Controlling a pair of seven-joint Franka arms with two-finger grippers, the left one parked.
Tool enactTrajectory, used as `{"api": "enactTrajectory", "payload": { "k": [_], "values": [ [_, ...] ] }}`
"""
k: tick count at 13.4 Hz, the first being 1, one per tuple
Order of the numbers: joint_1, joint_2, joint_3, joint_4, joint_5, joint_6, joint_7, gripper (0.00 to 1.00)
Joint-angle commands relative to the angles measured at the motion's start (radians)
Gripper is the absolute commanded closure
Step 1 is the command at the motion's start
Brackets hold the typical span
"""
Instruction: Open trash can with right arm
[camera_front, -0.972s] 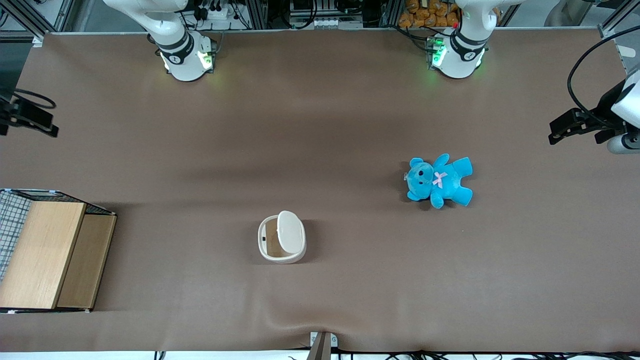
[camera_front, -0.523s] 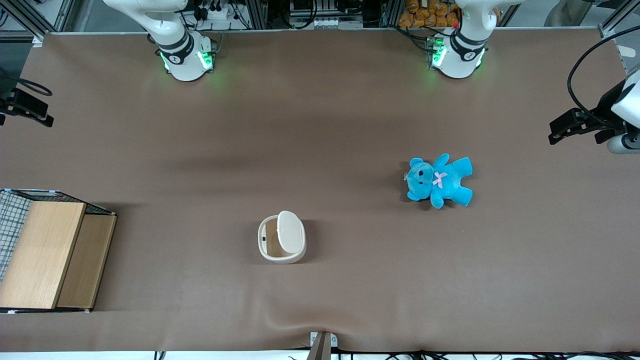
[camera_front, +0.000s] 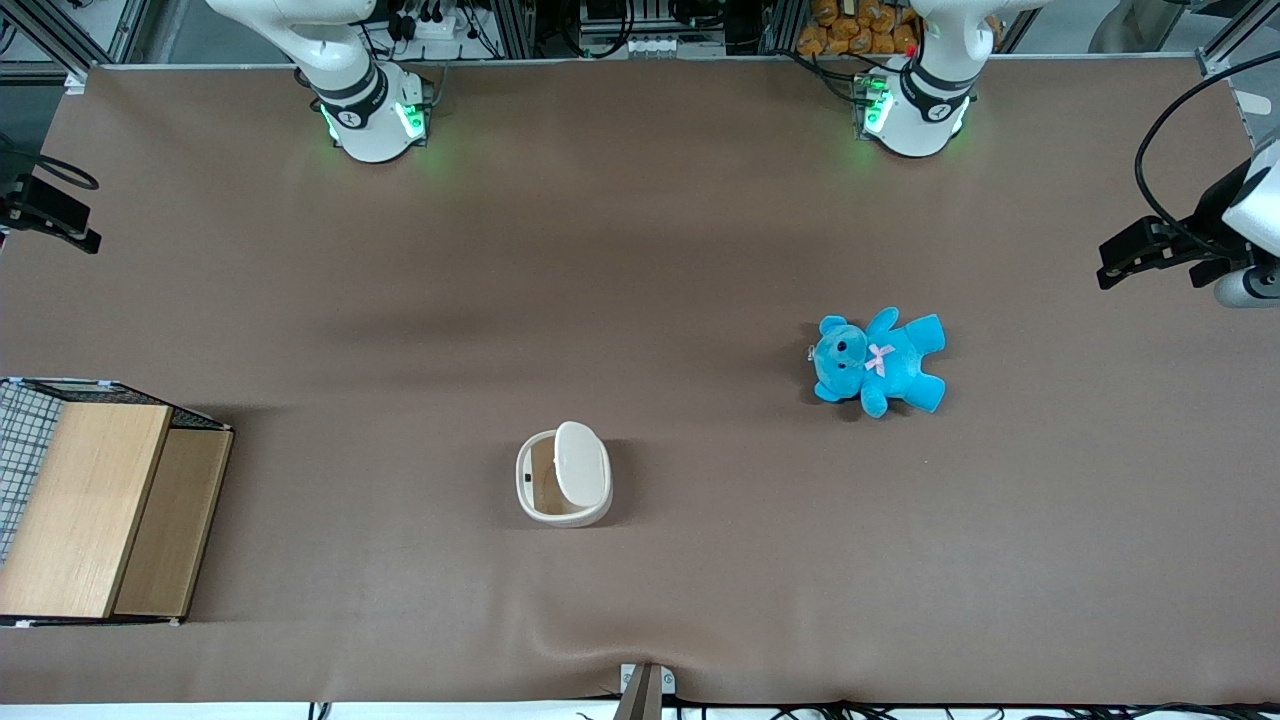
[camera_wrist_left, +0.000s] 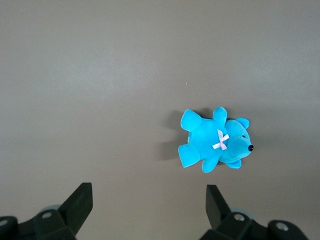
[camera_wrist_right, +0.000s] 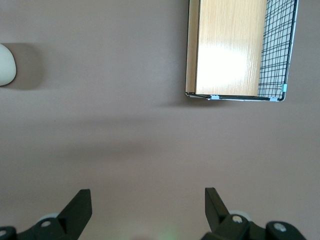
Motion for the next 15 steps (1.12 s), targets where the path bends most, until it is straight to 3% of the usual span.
{"api": "enactTrajectory", "payload": {
  "k": [1,3,15],
  "values": [
    [0.003,-0.003,-0.016,-0.004,0.034,0.037,-0.017,0.00],
    [0.008,-0.003,-0.027,-0.006,0.060,0.046,-0.017,0.00],
    [0.020,-0.003,-0.027,-0.011,0.039,0.037,-0.012,0.00]
  ]
}}
